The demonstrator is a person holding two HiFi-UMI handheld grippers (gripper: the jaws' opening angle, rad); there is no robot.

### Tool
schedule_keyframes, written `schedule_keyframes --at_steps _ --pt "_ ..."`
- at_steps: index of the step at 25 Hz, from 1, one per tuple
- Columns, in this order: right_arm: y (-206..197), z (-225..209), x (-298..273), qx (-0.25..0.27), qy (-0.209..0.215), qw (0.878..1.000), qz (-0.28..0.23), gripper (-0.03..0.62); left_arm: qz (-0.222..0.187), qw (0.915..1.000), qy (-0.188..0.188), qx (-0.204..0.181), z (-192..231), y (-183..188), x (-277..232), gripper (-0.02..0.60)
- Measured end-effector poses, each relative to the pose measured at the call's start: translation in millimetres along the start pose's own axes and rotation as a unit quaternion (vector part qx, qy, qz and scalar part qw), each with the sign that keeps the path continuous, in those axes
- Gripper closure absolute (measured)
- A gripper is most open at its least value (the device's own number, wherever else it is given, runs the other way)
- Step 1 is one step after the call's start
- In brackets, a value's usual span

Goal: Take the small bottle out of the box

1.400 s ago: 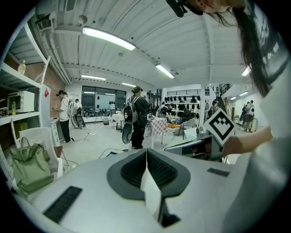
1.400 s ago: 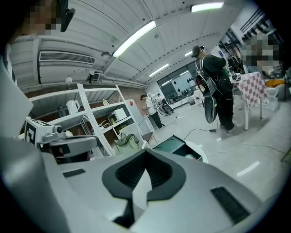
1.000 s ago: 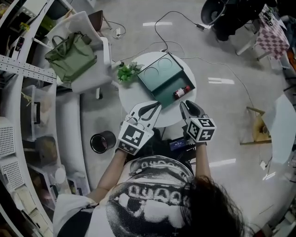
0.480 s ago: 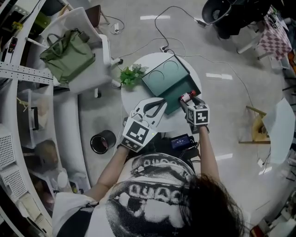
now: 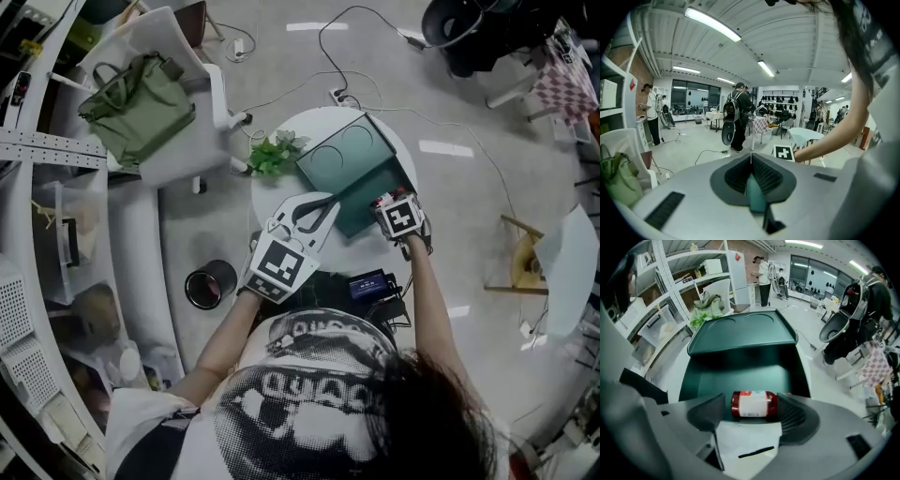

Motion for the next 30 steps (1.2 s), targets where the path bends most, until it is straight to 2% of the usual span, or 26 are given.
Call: schedule_keyframes --at_steps 2,6,10,14,18,23,26,30 --pt "2.2 -4.8 -2.6 0.003 -0.018 1.0 0.016 0.249 0.001 1.0 0.002 0.002 4.9 -1.6 -0.5 0.568" --pt "17.4 -6.7 -8.4 0.039 -0.028 0.999 -0.007 0.249 -0.001 1.0 0.005 0.006 13.4 -4.8 -0.7 0.568" --pt "19.5 12.1 -15.9 0.048 0.017 0.999 -0.013 0.249 -0.001 0.9999 0.01 0.011 21.7 -8.5 -0.4 0.568" --pt "32.5 40.7 -16.8 0.078 0.055 0.994 -0.054 0.26 -0.002 0.9998 0.014 0.016 27.0 -10.2 1.4 0.568" --pt "33.5 41.9 -13.1 0.013 0.036 0.997 -0.069 0.26 -0.002 0.9995 0.022 0.022 35.0 -15.5 4.4 0.568" --pt "18.6 12.4 0.8 -0.066 -0.015 0.997 -0.026 0.25 -0.002 0.999 0.032 0.031 44.0 -21.8 7.8 0.568" --pt "24.9 -4.9 10.6 -0.089 -0.013 0.996 -0.024 0.241 -0.005 0.9988 0.034 0.034 48.4 -24.2 7.9 0.568" --pt "23.4 -12.7 1.4 -0.104 0.026 0.994 0.035 0.192 -0.008 0.9987 0.035 0.038 53.0 -26.7 7.3 0.568"
Point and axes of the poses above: the fingertips, and each gripper's own axes: x backward along the fingers, z to its left, y out of its top, the point moved 5 cm from there along x, backward along the fingers, and after that the axes turned 6 degrees about -x, right-handed, at the moved point
